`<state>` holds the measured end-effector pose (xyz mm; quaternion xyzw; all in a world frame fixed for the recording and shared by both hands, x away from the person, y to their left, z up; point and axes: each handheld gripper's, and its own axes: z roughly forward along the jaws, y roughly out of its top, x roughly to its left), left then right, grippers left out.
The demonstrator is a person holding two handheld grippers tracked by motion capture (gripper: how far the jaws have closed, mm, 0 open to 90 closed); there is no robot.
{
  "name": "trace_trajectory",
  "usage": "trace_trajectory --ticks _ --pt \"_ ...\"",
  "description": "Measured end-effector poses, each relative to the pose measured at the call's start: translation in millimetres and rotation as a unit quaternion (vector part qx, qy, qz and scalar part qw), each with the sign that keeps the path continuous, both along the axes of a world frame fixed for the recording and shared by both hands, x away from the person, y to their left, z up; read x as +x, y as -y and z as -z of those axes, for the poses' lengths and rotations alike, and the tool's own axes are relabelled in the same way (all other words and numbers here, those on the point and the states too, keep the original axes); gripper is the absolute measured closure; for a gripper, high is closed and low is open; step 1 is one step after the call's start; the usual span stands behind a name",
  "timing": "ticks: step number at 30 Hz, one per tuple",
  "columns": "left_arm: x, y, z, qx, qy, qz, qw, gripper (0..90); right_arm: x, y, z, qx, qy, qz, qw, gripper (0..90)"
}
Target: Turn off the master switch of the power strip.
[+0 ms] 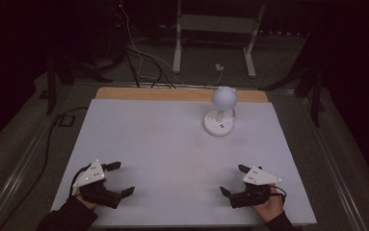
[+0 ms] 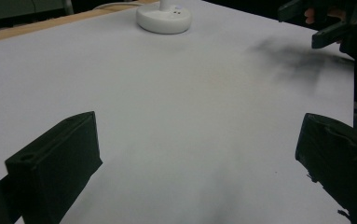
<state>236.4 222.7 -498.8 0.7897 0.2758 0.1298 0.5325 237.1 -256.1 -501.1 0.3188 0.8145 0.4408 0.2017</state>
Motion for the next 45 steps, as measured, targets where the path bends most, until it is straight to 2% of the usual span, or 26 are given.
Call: trace_trajectory --ticks 5,11,12,21,28,30,45 --pt "0.1 0.5 0.3 0.000 0.000 0.000 1.0000 0.4 -2.1 -5.9 -3.1 -0.006 -0.013 -0.004 0.9999 0.1" --pt "0.0 0.6 0.2 0.000 0.001 0.002 1.0000 0.4 -3.3 -9.6 -6.6 0.002 -0.025 -0.005 0.9997 0.1" --pt "0.1 0.7 0.2 0.000 0.002 0.001 1.0000 0.4 -3.4 -11.3 -8.5 -0.005 -0.028 -0.005 0.9996 0.1" --pt "0.1 2.0 0.8 -0.002 0.000 0.002 1.0000 0.4 -4.3 -17.1 -20.9 0.011 -0.043 -0.012 0.9989 0.2" --pt "-0.2 2.1 0.7 0.000 0.001 0.004 1.0000 0.4 -3.4 -21.5 -29.5 0.009 -0.038 -0.017 0.9991 0.2" --pt "-0.3 2.0 0.4 -0.002 0.002 0.004 1.0000 0.4 -2.5 -21.4 -33.0 0.015 -0.038 -0.017 0.9990 0.2" --pt "-0.9 2.4 0.3 0.000 0.003 0.005 1.0000 0.4 11.3 -19.8 -58.6 0.023 -0.014 -0.007 0.9996 0.2"
